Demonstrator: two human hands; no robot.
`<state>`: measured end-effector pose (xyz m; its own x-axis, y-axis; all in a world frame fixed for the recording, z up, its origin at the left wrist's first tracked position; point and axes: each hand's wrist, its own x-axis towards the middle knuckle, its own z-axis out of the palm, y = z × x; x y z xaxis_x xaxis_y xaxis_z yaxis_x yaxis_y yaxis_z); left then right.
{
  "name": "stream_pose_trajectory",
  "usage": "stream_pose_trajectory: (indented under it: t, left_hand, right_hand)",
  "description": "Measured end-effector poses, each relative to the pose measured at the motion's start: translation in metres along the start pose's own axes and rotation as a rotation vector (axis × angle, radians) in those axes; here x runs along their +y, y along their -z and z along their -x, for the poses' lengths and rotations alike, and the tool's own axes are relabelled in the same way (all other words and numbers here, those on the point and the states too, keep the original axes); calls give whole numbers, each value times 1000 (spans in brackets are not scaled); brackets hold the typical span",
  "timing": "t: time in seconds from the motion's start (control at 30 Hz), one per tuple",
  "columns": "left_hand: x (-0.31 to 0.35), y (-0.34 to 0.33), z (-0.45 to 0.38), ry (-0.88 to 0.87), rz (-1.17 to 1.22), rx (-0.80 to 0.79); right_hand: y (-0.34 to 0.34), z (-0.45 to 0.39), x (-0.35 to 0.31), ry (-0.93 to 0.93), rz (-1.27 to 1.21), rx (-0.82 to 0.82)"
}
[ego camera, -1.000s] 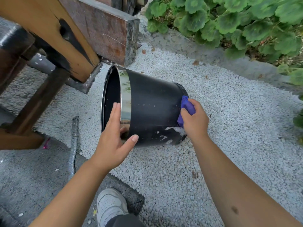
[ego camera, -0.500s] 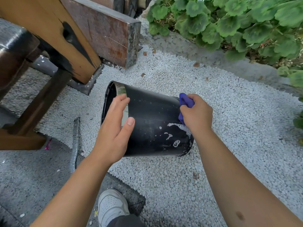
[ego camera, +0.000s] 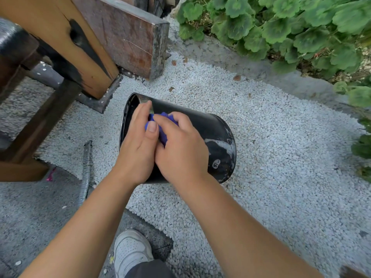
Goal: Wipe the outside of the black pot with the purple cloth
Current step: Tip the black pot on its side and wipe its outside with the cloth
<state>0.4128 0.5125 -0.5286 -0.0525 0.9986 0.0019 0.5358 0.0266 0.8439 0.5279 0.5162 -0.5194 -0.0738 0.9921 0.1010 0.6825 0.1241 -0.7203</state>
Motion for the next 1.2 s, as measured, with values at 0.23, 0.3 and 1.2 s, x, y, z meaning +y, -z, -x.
stream_pose_trajectory:
  t: [0.23, 0.3, 1.2]
  left_hand:
    - [3, 1, -1, 59, -96, 67]
    - [3, 1, -1, 85, -110, 75]
    - [10, -6, -11, 5, -190, 59]
  right_hand:
    - [2, -10, 57, -100, 133, 41]
    - [6, -10, 79, -163, 165, 47]
    - [50, -41, 60, -676, -1748, -268]
